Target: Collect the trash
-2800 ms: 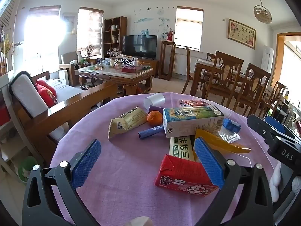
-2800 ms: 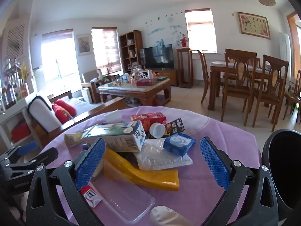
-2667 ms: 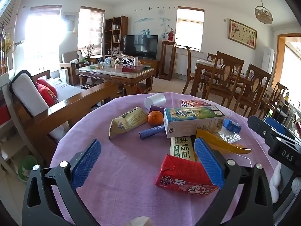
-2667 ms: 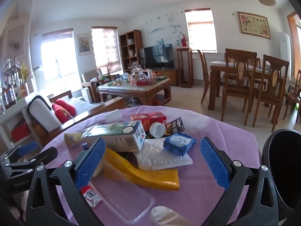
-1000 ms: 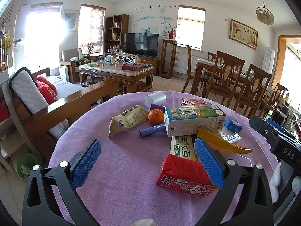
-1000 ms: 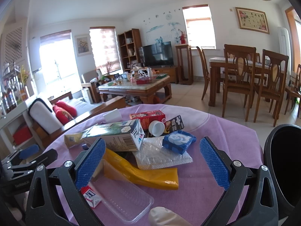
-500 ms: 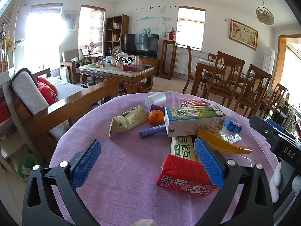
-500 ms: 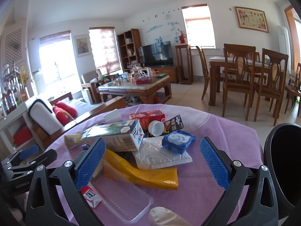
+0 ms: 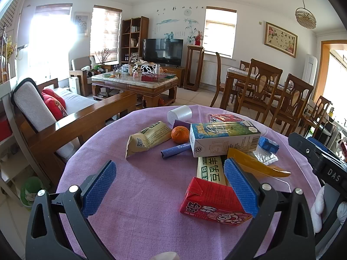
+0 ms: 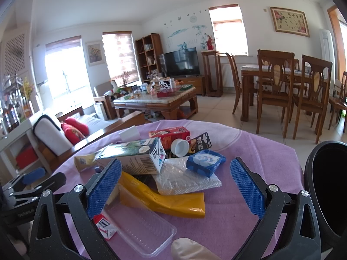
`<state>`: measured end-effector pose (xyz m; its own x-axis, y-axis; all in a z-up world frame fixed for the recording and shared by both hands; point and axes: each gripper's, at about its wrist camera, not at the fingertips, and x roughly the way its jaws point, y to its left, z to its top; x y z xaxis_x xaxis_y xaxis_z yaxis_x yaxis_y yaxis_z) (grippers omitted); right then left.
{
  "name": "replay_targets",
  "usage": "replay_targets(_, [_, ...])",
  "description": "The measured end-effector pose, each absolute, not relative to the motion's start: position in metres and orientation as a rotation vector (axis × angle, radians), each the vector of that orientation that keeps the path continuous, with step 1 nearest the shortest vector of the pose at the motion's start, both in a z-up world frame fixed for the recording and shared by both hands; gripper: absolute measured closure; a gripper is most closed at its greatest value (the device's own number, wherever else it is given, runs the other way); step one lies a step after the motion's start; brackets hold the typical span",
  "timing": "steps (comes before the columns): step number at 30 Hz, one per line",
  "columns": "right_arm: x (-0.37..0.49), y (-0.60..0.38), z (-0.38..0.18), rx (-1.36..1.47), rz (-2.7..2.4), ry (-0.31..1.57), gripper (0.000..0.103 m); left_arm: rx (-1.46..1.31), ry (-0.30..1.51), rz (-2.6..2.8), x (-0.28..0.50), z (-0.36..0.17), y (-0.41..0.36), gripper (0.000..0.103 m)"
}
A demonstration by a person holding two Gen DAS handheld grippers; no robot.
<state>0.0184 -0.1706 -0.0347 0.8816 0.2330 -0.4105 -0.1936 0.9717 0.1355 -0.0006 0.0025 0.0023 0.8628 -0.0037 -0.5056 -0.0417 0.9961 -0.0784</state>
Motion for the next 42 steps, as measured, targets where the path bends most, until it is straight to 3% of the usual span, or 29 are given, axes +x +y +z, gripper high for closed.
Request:
replay_targets(16, [0.020,-0.173,-0.030,0.125,0.234,0.428,0.004,-0.163,0.515,0.019,-0.001,-0.003,0.016,0.005])
replay_targets(20, [0.008,-0.185,-0.018,0.089,0.308,0.416,0.004,-0.225,0.620,-0.038,0.003,-0.007,0.040,0.005])
replay_targets(24, [0.004,-0.185,-0.016,-0.080,0.398,0.527,0.004,-0.237,0.717,-0.104,0.013,-0.012,0.066,0.005])
replay_targets(30, [0.014,-0.182,-0.002,-0.119,0.512,0.543,0.005,-0.120,0.729,-0.136,0.064,-0.001,0.082,0.005])
replay_targets(33, [0.040,-0.166,0.006,-0.147,0.577,0.558,0.011,-0.015,0.800,-0.145,0.103,-0.010,0.074,0.005])
replay_targets(40, [0.103,-0.088,-0.002,-0.488,0.714,0.623,0.012,0.286,0.824,-0.157,0.129,-0.026,0.049,0.005])
replay_targets(42, [0.119,-0.073,-0.009,-0.546,0.738,0.642,0.017,0.317,0.838,-0.191,0.133,-0.031,0.047,0.005])
